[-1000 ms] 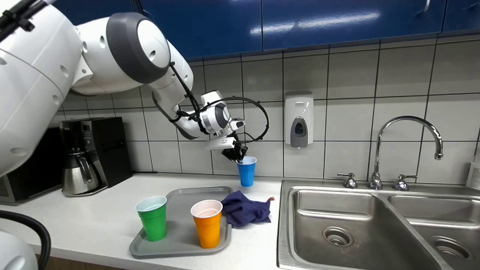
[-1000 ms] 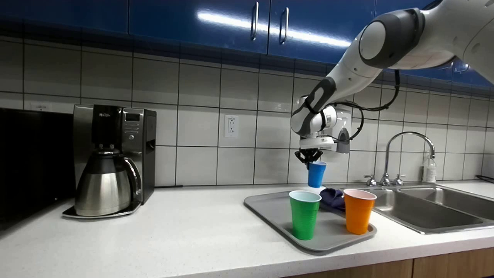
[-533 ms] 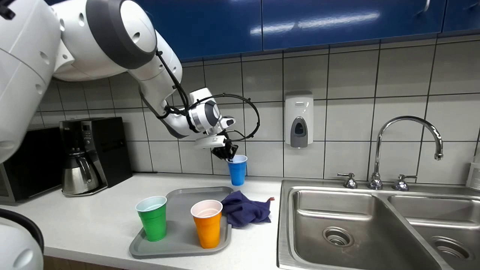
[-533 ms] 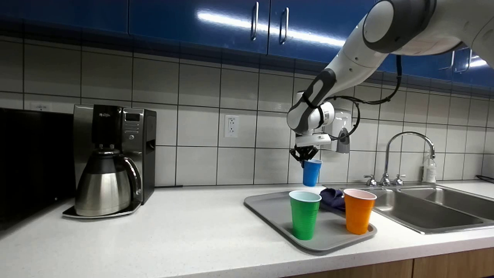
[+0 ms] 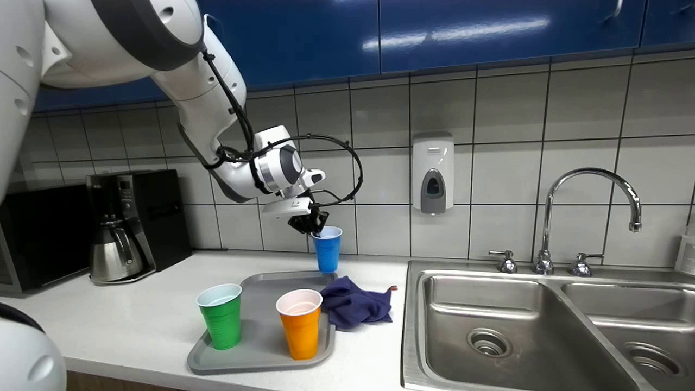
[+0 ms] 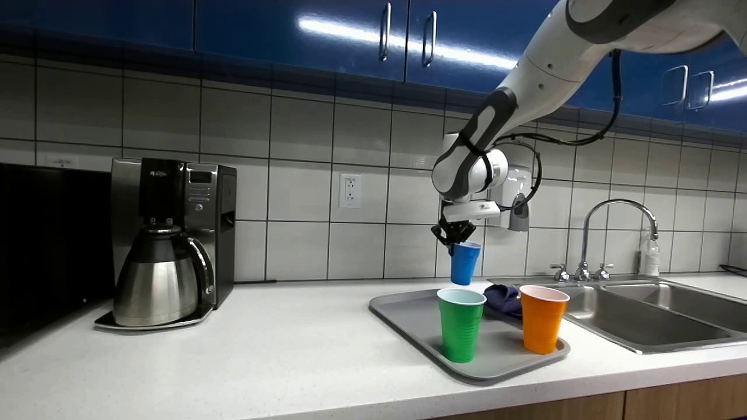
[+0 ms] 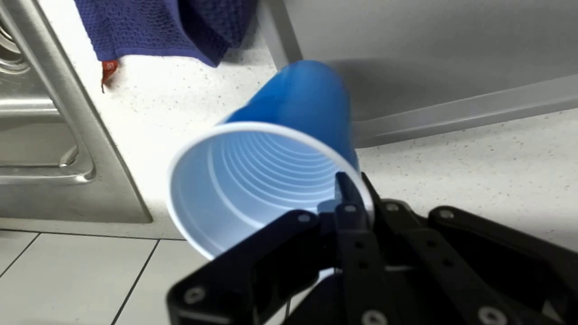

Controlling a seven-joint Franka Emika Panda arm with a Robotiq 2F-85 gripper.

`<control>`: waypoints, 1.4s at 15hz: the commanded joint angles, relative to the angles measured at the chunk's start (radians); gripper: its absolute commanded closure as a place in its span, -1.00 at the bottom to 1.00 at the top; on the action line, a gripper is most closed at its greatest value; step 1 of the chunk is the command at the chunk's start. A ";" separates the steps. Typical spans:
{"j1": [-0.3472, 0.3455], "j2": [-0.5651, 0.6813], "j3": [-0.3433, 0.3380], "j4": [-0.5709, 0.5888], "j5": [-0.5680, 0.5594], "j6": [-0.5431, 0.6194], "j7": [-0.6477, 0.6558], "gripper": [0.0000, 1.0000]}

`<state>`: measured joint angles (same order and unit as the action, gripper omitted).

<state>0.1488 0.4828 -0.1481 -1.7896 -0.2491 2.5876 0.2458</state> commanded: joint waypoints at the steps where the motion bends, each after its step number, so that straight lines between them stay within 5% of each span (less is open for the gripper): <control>1: 0.001 -0.087 0.033 -0.120 -0.018 0.040 -0.038 0.99; 20: 0.058 -0.089 0.051 -0.247 -0.117 0.082 -0.035 0.99; 21: 0.057 -0.092 0.054 -0.250 -0.116 0.073 -0.041 0.45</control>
<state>0.2000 0.4189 -0.0907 -2.0126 -0.3416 2.6648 0.2081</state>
